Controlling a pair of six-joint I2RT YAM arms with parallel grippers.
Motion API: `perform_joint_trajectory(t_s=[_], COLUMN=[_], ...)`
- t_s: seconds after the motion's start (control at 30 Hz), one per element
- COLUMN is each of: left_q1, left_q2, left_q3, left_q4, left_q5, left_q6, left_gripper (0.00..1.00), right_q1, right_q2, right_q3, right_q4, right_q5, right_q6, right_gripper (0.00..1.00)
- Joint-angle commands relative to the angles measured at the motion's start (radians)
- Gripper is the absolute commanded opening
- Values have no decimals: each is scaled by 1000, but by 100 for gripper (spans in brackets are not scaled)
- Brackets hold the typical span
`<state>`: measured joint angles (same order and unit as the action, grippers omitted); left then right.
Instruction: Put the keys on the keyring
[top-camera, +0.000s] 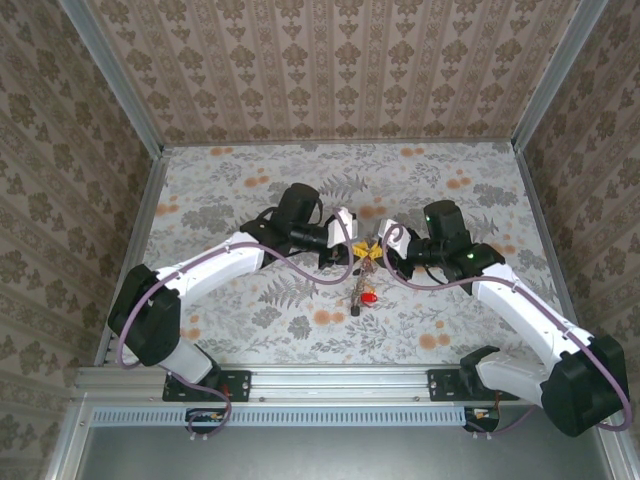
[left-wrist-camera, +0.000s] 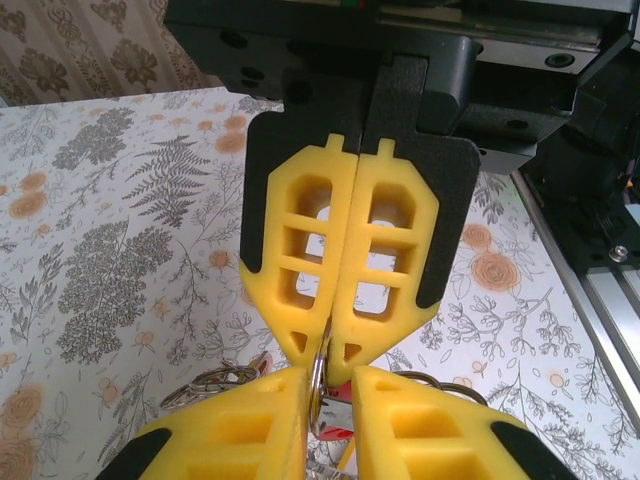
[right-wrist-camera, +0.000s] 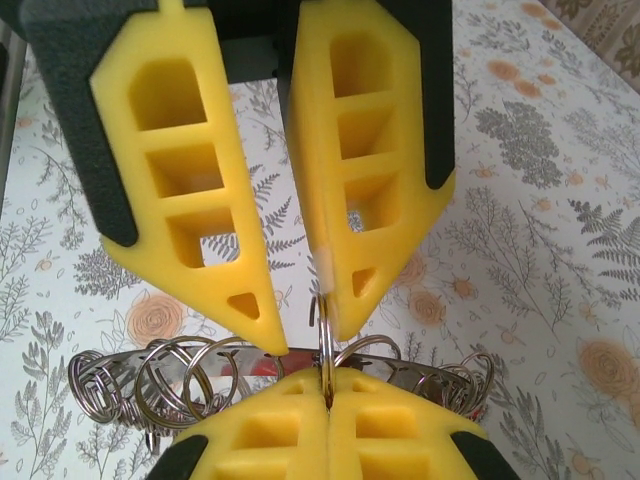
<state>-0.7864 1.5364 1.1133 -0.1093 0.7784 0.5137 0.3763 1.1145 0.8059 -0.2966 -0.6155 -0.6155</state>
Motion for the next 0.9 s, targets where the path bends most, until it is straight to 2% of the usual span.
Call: perform_joint_trajectory(t_s=[0.0, 0.43, 0.53, 0.67, 0.87], left_q1=[-14, -25, -27, -28, -8], left_q2=[5, 28, 32, 34, 10], left_q3=[50, 76, 81, 86, 33], left_q4=[-90, -128, -134, -137, -3], left_q5=[-18, -34, -41, -42, 12], left_q6=[67, 88, 90, 94, 12], left_gripper=[18, 18, 13, 0, 0], right_q1=[9, 23, 24, 25, 21], right_q2=[-1, -13, -15, -21, -53], right_q3=[49, 59, 57, 58, 5], right_q4=[-39, -33, -33, -31, 45], right_q5=[25, 28, 31, 32, 62], right_q6=[-50, -49, -49, -47, -15], right_gripper=[4, 4, 4, 4, 10])
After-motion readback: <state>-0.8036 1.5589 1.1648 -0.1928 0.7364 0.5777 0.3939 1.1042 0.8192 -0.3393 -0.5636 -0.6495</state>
